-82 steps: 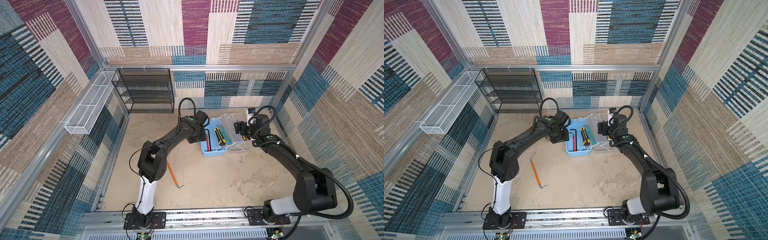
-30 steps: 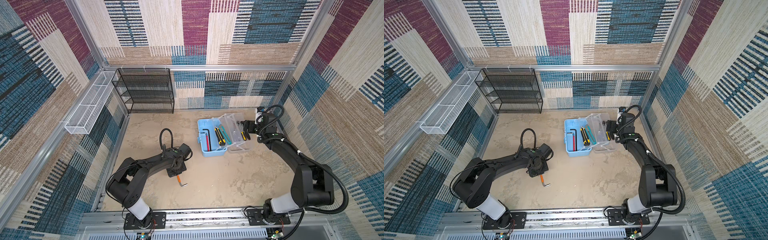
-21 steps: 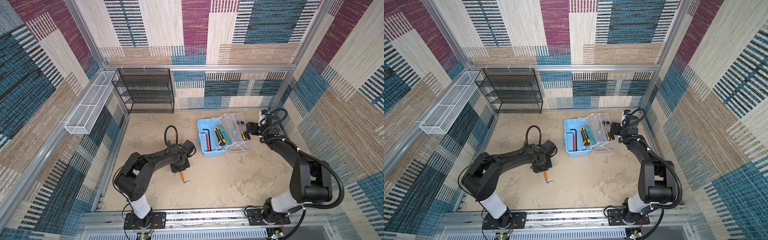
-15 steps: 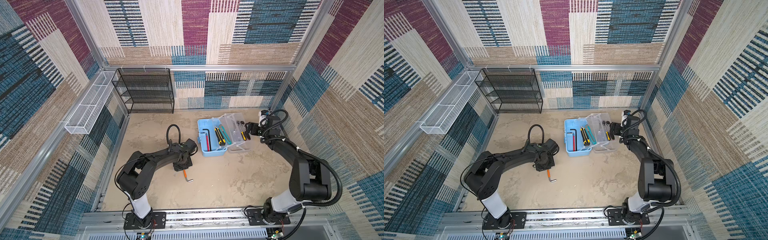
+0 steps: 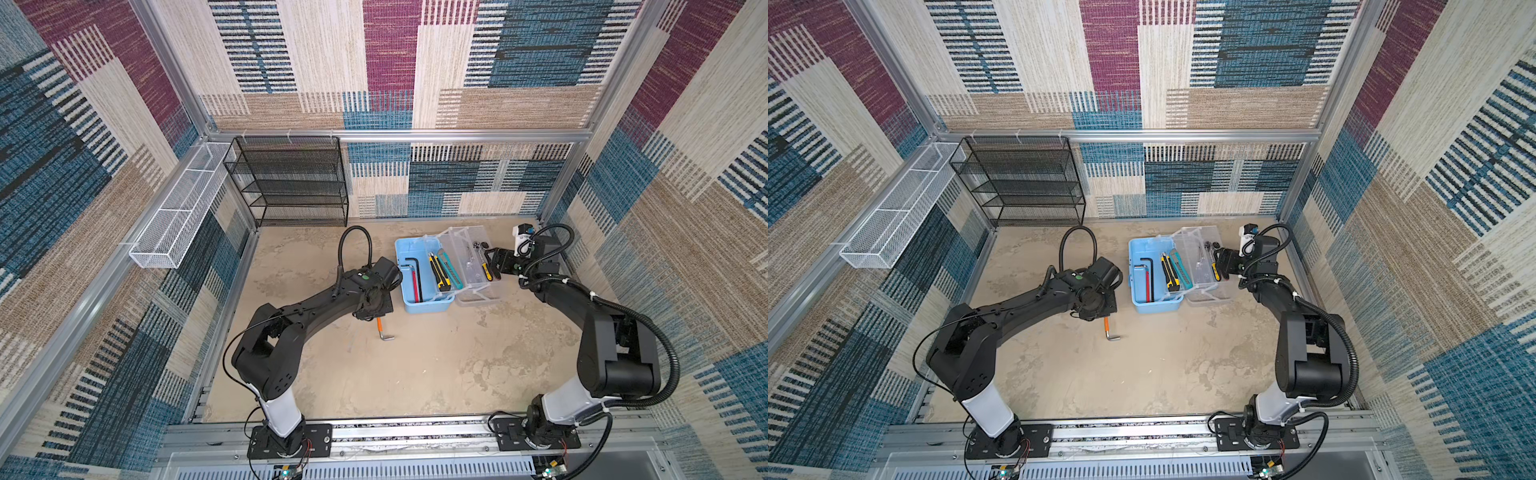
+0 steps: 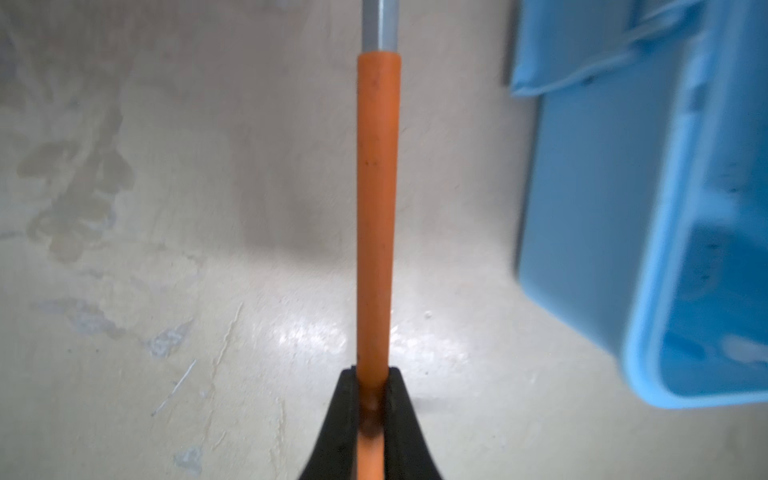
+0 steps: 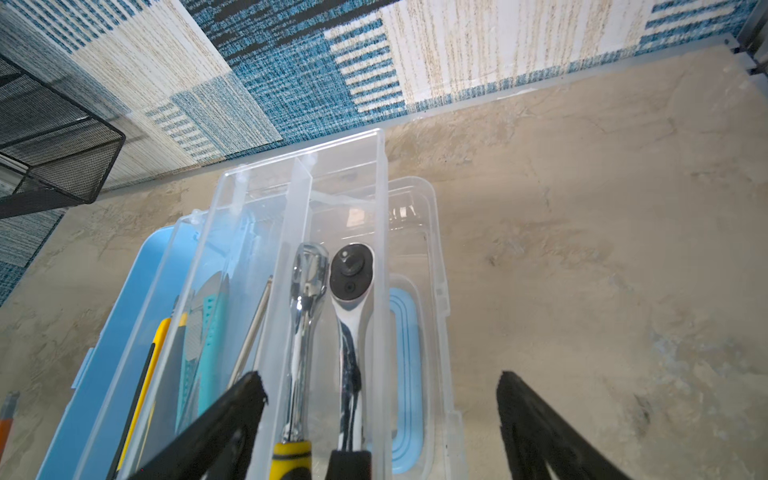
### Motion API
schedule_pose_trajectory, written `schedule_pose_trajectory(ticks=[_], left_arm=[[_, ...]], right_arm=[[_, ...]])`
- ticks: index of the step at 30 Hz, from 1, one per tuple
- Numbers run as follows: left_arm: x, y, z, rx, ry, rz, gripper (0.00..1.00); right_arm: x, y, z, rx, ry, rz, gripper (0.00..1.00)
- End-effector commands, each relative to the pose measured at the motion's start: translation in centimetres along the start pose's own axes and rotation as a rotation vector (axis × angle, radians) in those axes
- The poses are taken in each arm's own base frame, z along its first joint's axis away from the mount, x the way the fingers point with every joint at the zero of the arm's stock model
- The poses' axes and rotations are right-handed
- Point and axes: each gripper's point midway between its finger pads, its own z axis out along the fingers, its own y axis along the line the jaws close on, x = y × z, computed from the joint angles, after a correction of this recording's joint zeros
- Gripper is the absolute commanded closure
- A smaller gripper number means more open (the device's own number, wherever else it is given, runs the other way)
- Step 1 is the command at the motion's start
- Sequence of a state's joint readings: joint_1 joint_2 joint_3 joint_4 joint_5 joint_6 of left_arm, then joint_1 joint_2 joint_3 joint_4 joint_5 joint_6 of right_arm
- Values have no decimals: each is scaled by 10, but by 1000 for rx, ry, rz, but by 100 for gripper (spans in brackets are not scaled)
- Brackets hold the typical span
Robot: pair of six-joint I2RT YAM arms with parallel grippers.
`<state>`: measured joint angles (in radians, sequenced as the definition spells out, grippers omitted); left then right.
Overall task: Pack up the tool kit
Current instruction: 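Lift the orange hex key and carry it over the blue box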
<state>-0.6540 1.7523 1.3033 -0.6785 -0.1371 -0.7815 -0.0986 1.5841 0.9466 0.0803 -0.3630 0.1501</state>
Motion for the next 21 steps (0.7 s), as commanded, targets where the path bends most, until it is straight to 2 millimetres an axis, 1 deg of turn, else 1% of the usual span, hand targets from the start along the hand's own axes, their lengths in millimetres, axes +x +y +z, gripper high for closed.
schedule_pose_trajectory(ticks=[1, 3, 7, 10, 12, 14, 17, 21], left_arm=[[-31, -16, -15, 12, -85, 81, 100], [-51, -32, -22, 38, -128, 103, 100], [-86, -75, -30, 125, -177, 170, 100], [-102, -104, -23, 184, -172, 197, 100], [-107, -119, -15, 215, -144, 212, 100], [-110, -130, -7, 227, -121, 218, 100], [-111, -136, 8, 219, -88, 211, 100], [-108, -130, 25, 191, -35, 171, 100]], right_arm=[[-11, 9, 0, -42, -34, -3, 11], [-11, 11, 0, -58, -31, -2, 11], [-8, 18, 1, -98, -19, -4, 11], [-6, 21, 2, -125, -9, -9, 11], [-5, 23, 2, -137, -3, -9, 11], [-4, 25, 2, -147, 5, -9, 11], [-4, 26, 1, -152, 8, -12, 11], [-5, 26, -1, -142, 1, -17, 11]])
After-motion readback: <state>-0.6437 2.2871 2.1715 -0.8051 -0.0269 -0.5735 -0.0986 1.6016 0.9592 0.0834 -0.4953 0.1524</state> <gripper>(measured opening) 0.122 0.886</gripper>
